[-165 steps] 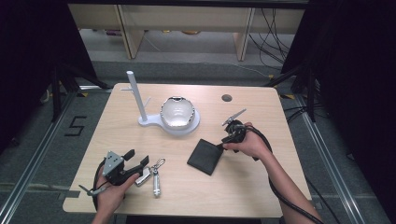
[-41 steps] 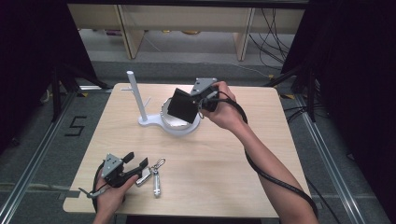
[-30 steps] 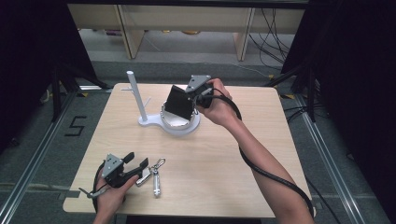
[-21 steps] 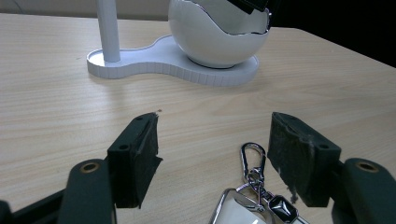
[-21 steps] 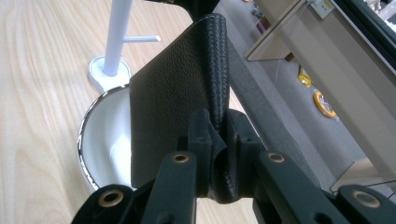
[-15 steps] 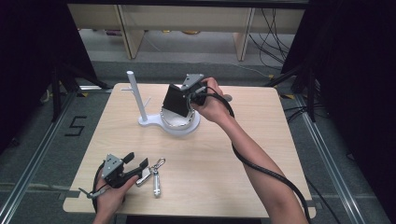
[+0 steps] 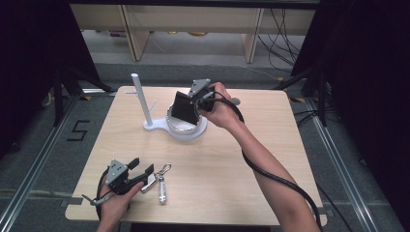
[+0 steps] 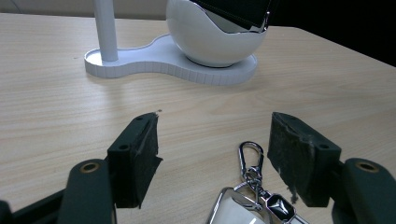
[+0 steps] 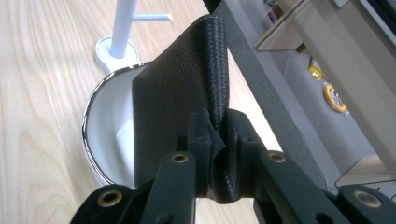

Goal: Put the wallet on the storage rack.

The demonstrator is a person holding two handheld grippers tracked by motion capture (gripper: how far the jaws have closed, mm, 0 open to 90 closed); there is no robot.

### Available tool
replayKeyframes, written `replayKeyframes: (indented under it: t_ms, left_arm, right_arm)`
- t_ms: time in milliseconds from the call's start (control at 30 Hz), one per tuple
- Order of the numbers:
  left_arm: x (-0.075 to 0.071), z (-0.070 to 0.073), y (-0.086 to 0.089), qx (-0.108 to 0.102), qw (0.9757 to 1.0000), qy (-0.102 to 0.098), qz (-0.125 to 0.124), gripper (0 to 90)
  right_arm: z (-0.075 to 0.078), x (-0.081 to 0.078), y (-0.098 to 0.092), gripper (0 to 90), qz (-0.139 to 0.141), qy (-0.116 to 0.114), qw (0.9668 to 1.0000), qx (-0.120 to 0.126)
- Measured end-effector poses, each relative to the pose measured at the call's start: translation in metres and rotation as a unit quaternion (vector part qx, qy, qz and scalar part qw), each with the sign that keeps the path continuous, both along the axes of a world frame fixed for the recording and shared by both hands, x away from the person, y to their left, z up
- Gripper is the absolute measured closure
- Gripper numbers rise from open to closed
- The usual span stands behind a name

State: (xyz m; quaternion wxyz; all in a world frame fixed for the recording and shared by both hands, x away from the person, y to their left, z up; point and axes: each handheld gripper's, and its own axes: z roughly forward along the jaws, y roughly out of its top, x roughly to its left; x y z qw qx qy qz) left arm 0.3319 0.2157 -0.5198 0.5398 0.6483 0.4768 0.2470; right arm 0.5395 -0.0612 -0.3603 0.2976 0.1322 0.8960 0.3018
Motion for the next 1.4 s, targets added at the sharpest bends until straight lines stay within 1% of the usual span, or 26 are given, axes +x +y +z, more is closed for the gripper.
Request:
replayKeyframes:
  t_ms: [133, 300, 333, 500, 567, 700, 733, 767, 800, 867, 900, 933, 967, 1000, 1033, 1067, 1100, 1133, 1167, 1200, 1233, 1267, 1300, 1333, 1367, 1400]
  left_arm:
    - [0.0, 0.0, 0.001, 0.003, 1.0, 0.005, 0.002, 33.0]
    - [0.0, 0.0, 0.002, 0.003, 1.0, 0.004, 0.003, 33.0]
    - [0.0, -0.001, 0.002, -0.001, 1.0, 0.002, 0.001, 33.0]
    - [0.0, 0.0, 0.002, 0.003, 1.0, 0.005, 0.005, 33.0]
    - [0.0, 0.0, 0.002, -0.002, 1.0, 0.002, 0.002, 32.9]
    - [0.0, 0.0, 0.002, 0.001, 1.0, 0.005, 0.004, 33.0]
    - [0.0, 0.0, 0.002, 0.001, 1.0, 0.005, 0.004, 33.0]
    - [0.0, 0.0, 0.002, 0.001, 1.0, 0.005, 0.004, 33.0]
    - [0.0, 0.0, 0.002, 0.001, 1.0, 0.005, 0.004, 33.0]
    - [0.0, 0.0, 0.002, 0.0, 1.0, 0.005, 0.003, 32.9]
    - [0.0, 0.0, 0.002, 0.001, 1.0, 0.005, 0.002, 33.0]
    - [0.0, 0.0, 0.002, 0.002, 1.0, 0.005, 0.002, 33.0]
    - [0.0, 0.0, 0.002, 0.003, 1.0, 0.005, 0.001, 33.0]
    - [0.0, 0.0, 0.002, 0.003, 1.0, 0.005, 0.001, 33.0]
    - [0.0, 0.0, 0.002, 0.004, 1.0, 0.006, 0.0, 33.0]
    - [0.0, 0.0, 0.002, 0.005, 1.0, 0.006, 0.0, 32.9]
    - [0.0, 0.0, 0.001, 0.004, 1.0, 0.006, 0.0, 32.9]
    - [0.0, 0.0, 0.001, 0.003, 1.0, 0.005, 0.001, 32.9]
    - [0.0, 0.001, 0.001, 0.003, 1.0, 0.007, 0.001, 32.8]
    - [0.001, 0.001, 0.001, 0.002, 1.0, 0.007, 0.002, 32.8]
    - [0.001, 0.001, 0.0, 0.002, 1.0, 0.006, 0.001, 32.8]
    - [0.001, 0.001, 0.0, 0.003, 1.0, 0.006, 0.0, 32.8]
    - [0.002, 0.001, -0.001, 0.002, 1.0, 0.004, -0.003, 32.7]
    - [0.001, 0.002, -0.001, 0.007, 1.0, 0.006, -0.001, 32.7]
    - [0.001, 0.002, -0.002, 0.007, 0.9999, 0.007, 0.0, 32.7]
    - [0.002, 0.002, -0.002, 0.002, 1.0, 0.003, -0.003, 32.7]
  right_arm:
    - [-0.006, 0.003, 0.003, 81.5, -0.001, 0.006, 1.0, -0.001]
    - [-0.014, 0.007, 0.007, 81.1, 0.003, 0.01, 0.9999, -0.009]
    - [-0.016, 0.007, 0.008, 81.0, 0.003, 0.01, 0.9999, -0.01]
    - [-0.021, 0.009, 0.012, 80.6, 0.009, 0.009, 0.9998, -0.016]
    - [-0.023, 0.01, 0.014, 80.1, 0.011, 0.008, 0.9997, -0.018]
    - [-0.026, 0.012, 0.016, 77.2, 0.018, 0.01, 0.9997, -0.013]
    - [-0.027, 0.012, 0.018, 75.6, 0.014, 0.0, 0.9999, -0.009]
    - [-0.027, 0.012, 0.018, 73.0, 0.015, 0.004, 0.9999, -0.006]
    - [-0.025, 0.013, 0.018, 68.7, 0.019, 0.015, 0.9997, -0.005]
    - [-0.025, 0.013, 0.017, 60.8, 0.008, 0.018, 0.9997, 0.017]
    - [-0.023, 0.013, 0.015, 58.3, 0.004, 0.032, 0.9992, 0.023]
    - [-0.023, 0.013, 0.014, 56.6, -0.006, 0.033, 0.9986, 0.041]
    - [-0.02, 0.012, 0.012, 56.0, -0.006, 0.044, 0.9976, 0.054]
    - [-0.016, 0.008, 0.008, 55.6, -0.012, 0.051, 0.9945, 0.091]
    - [-0.016, 0.008, 0.008, 55.6, -0.012, 0.051, 0.9945, 0.091]
    - [-0.013, 0.007, 0.004, 55.6, -0.013, 0.044, 0.9938, 0.101]
    - [-0.011, 0.004, 0.0, 55.5, -0.016, 0.047, 0.9922, 0.115]
    - [-0.01, 0.002, -0.005, 55.6, -0.018, 0.048, 0.9905, 0.127]
    - [-0.007, -0.004, -0.017, 55.6, -0.026, 0.056, 0.9872, 0.147]
    - [-0.007, -0.004, -0.017, 55.6, -0.026, 0.056, 0.9872, 0.147]
    - [-0.007, -0.006, -0.024, 55.7, -0.026, 0.05, 0.9864, 0.154]
    - [-0.008, -0.01, -0.032, 55.7, -0.029, 0.05, 0.9851, 0.162]
    - [-0.009, -0.014, -0.04, 55.8, -0.036, 0.057, 0.9831, 0.171]
    - [-0.01, -0.018, -0.05, 55.8, -0.036, 0.058, 0.9825, 0.173]
    - [-0.012, -0.022, -0.059, 55.9, -0.043, 0.059, 0.9802, 0.184]
    - [-0.014, -0.027, -0.069, 56.3, -0.05, 0.06, 0.9783, 0.192]
